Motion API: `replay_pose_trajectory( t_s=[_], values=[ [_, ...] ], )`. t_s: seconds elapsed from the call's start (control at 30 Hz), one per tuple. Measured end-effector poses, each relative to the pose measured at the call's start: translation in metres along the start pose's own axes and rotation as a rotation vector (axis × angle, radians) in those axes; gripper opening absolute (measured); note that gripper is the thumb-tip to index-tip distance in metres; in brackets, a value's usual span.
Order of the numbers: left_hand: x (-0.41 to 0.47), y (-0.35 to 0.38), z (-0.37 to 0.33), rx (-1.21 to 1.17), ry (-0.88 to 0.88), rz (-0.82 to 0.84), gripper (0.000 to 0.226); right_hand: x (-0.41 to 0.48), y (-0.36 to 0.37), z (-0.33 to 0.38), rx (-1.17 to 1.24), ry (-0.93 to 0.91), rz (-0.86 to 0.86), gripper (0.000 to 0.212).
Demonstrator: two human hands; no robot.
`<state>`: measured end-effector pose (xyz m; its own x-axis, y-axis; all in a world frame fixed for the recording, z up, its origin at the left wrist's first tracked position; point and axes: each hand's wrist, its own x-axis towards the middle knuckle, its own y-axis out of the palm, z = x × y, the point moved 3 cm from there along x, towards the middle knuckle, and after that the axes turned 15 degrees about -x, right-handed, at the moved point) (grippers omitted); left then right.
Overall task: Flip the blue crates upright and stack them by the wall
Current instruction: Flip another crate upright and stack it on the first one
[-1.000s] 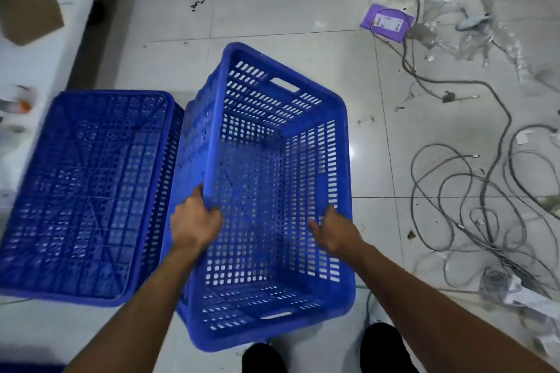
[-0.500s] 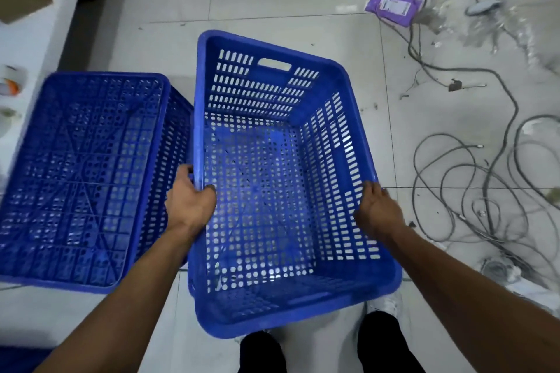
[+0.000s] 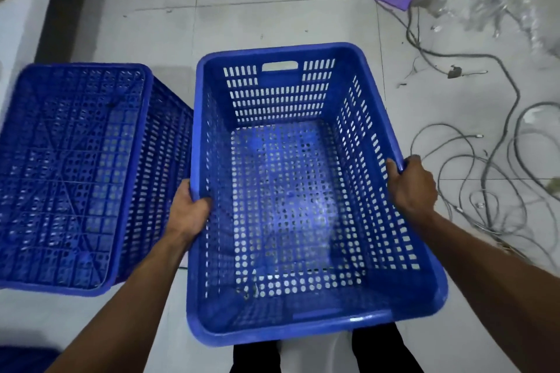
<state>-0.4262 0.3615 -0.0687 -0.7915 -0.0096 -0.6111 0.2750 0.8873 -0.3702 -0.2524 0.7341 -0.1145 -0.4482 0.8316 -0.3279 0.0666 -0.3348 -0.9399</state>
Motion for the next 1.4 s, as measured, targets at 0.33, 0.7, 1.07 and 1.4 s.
replay_pose_trajectory(
  t_s=[0.33,0.7,1.07,1.4],
  values=[
    [0.036,0.039,0.049,0.135,-0.084,-0.014,0.012,-0.003,0.037,-0.024,-0.011,0.046,-0.045,0.046],
    [0.055,0.051,0.077,0.335,-0.068,-0.077,0.024,0.025,0.069,-0.032,-0.193,-0.108,0.168,0.048],
    [0.025,0.037,0.082,0.626,-0.209,0.115,0.045,0.058,0.010,0.018,-0.550,-0.302,0.303,0.035],
    [-0.053,0.009,0.089,0.565,-0.358,0.151,0.058,0.050,-0.063,0.085,-0.637,-0.521,0.349,0.050]
  ],
)
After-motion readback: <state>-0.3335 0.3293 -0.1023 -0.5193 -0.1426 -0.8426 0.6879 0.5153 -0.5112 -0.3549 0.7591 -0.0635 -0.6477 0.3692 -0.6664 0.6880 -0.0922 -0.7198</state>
